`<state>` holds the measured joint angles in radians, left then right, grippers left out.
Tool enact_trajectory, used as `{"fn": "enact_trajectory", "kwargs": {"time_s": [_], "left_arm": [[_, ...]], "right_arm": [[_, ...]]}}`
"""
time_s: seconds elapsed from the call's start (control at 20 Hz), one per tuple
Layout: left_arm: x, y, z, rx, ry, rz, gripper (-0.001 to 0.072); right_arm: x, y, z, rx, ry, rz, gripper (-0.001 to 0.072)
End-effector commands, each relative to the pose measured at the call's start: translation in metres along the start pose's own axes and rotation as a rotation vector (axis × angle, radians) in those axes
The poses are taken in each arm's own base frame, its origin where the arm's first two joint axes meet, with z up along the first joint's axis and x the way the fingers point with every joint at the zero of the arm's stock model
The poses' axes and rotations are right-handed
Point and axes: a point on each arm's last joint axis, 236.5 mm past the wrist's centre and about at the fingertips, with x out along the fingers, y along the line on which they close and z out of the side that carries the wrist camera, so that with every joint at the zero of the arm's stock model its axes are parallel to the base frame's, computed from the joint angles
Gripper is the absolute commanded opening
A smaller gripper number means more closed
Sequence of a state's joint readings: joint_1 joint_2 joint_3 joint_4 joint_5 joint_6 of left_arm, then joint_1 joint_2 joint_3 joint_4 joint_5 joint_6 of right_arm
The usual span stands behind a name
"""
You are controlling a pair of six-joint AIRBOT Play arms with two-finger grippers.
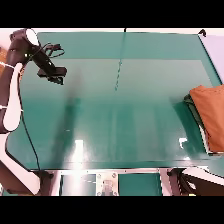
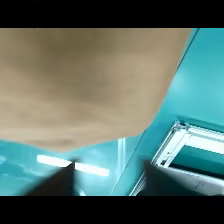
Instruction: Fold the shirts.
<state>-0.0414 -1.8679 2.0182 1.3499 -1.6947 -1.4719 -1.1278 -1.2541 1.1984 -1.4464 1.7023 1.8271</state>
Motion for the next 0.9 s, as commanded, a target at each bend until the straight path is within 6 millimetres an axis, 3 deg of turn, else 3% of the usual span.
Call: {"fn": "enact_trajectory", "kwargs": {"time_s": [0.0, 0.05, 0.2, 0.3, 0.35, 0.5, 0.65, 0.75, 0.85], "left_arm": [[-0.018, -0.015, -0.001, 0.021, -0.033, -0.037, 0.0020], [-0.029, -0.023, -0.001, 0.029, -0.063, -0.060, 0.0020], [-0.061, -0.047, -0.011, 0.033, -0.130, -0.104, 0.0020], [-0.066, -0.061, -0.038, 0.050, -0.109, -0.104, 0.0020], [-0.064, -0.069, -0.053, 0.057, -0.100, -0.105, 0.0020], [-0.043, -0.094, -0.110, 0.060, -0.080, -0.117, 0.0020], [-0.005, -0.113, -0.177, 0.049, -0.048, -0.125, 0.0020], [0.016, -0.119, -0.205, 0.046, -0.046, -0.128, 0.0020], [0.024, -0.117, -0.217, 0.042, -0.024, -0.125, 0.0022]], "right_arm": [[-0.042, 0.044, -0.003, -0.090, -0.048, 0.103, 0.0110], [-0.060, 0.072, -0.003, -0.158, -0.106, 0.158, 0.0011], [-0.084, 0.157, -0.025, -0.421, -0.254, 0.286, 0.0013], [-0.070, 0.190, -0.070, -0.635, -0.243, 0.289, 0.0012], [-0.057, 0.196, -0.096, -0.724, -0.221, 0.282, 0.0012], [-0.003, 0.191, -0.173, -0.917, -0.192, 0.293, 0.0012], [0.065, 0.152, -0.237, -1.051, -0.109, 0.266, 0.0014], [0.092, 0.139, -0.257, -1.095, -0.097, 0.273, 0.0014], [0.100, 0.134, -0.271, -1.143, -0.078, 0.274, 0.0014]]}}
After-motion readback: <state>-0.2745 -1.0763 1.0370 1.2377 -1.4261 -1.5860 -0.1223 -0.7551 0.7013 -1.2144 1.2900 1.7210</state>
